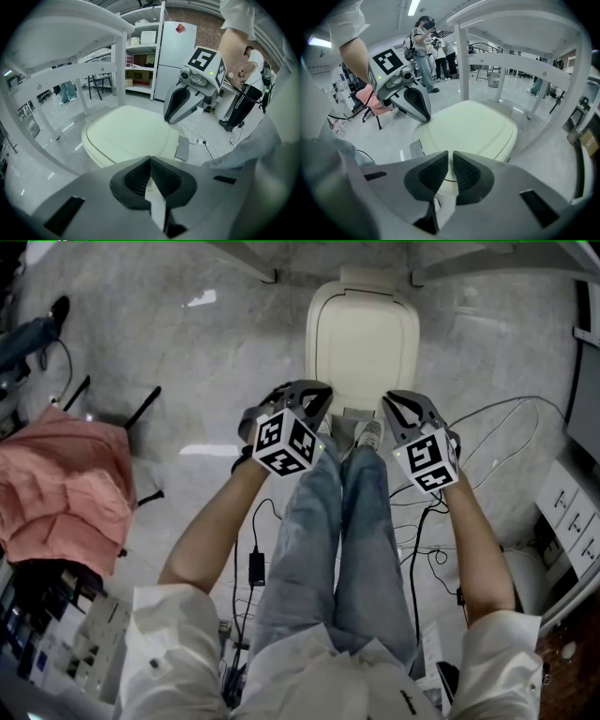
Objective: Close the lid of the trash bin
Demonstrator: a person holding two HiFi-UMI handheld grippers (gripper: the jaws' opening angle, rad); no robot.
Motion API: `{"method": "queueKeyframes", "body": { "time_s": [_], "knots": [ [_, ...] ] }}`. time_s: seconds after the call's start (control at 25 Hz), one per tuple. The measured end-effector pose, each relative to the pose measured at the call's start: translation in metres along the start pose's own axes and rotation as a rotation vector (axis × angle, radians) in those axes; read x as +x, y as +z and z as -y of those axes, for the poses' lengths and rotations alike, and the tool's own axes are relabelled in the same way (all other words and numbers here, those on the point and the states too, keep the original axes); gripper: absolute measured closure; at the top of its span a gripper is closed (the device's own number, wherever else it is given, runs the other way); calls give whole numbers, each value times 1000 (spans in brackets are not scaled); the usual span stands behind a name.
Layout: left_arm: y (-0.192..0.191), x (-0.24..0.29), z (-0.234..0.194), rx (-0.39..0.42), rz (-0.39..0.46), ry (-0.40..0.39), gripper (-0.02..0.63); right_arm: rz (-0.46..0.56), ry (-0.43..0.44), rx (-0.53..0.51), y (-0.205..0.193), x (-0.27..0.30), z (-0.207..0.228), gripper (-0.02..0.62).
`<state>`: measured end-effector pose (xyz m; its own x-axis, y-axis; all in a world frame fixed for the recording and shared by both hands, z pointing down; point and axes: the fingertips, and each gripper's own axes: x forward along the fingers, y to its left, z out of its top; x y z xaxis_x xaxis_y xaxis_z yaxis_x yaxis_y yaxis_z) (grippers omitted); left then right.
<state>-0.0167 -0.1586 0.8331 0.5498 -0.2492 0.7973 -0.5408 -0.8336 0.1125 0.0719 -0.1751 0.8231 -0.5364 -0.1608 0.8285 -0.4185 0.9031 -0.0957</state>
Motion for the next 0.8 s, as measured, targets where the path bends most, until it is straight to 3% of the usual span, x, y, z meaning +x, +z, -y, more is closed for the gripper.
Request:
{"method": "queueKeyframes", "body": {
  "time_s": [0.8],
  "knots": [
    [-1, 0, 0, -4, 6, 6, 578, 10, -7, 20, -1, 1, 0, 546]
  ]
}}
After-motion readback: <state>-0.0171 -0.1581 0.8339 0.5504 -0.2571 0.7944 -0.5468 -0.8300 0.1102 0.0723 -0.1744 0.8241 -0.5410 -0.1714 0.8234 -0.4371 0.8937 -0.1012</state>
